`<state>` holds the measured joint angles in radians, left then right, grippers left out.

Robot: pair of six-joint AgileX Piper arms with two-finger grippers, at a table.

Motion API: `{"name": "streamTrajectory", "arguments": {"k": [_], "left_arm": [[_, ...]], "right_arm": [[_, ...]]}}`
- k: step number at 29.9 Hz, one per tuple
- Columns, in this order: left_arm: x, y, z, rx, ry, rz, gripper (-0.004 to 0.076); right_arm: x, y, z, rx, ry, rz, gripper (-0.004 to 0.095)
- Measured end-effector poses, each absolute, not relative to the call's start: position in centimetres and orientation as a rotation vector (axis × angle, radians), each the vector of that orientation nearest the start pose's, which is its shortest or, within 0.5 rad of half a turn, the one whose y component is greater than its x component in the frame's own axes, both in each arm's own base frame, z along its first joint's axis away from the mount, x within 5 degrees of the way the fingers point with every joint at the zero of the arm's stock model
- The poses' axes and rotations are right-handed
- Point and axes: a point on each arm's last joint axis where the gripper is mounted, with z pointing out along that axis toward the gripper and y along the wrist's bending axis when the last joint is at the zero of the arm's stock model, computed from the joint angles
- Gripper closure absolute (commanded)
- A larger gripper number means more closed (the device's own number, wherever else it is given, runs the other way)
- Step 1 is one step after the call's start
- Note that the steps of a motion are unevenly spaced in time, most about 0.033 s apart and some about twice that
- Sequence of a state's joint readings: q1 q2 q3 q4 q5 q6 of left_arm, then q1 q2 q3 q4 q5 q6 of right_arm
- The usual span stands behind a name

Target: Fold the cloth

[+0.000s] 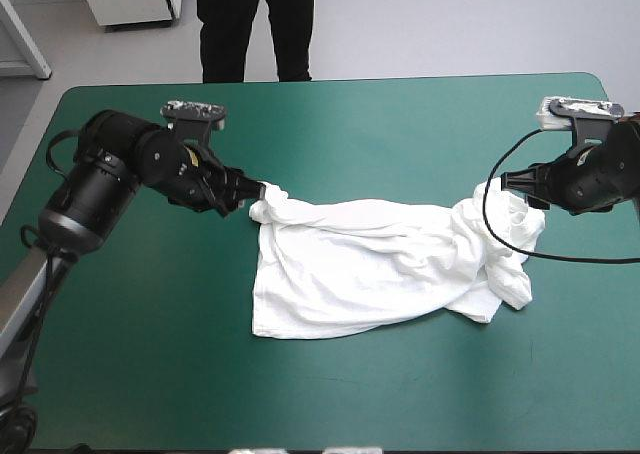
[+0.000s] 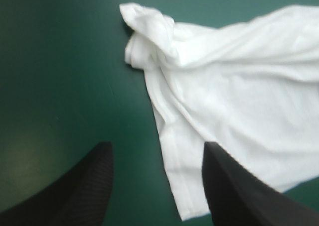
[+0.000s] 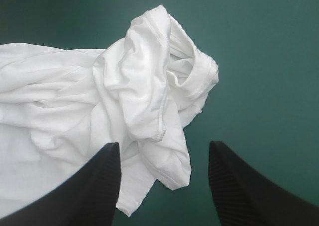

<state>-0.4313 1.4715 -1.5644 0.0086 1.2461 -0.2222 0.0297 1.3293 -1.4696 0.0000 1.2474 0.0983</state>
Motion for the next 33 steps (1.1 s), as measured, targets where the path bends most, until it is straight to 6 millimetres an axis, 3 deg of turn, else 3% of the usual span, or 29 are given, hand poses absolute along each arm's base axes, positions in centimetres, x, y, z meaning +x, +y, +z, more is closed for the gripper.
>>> {"name": "streamTrajectory", "arguments": {"k": [9,16,24,33], "left_arm": [[22.2,-15.7,33.5,0.354,2.844,-0.174,0.0337],[20.5,-15.7,28.9,0.306,2.982,-0.066,0.0337],[19.8,-15.7,25.6,0.247,3.018,-0.128,0.0338],[21.7,-17.1,21.1,0.265,3.101,-0.030,0.0338]], "right_arm": [[25.6,0.8,40.7,0.093,2.588,0.060,0.0444],[25.6,0.8,40.7,0.093,2.588,0.060,0.0446],[25.7,0.8,40.7,0.093,2.577,0.060,0.0450],[25.8,0.8,40.7,0.093,2.568,0.062,0.0450]]}}
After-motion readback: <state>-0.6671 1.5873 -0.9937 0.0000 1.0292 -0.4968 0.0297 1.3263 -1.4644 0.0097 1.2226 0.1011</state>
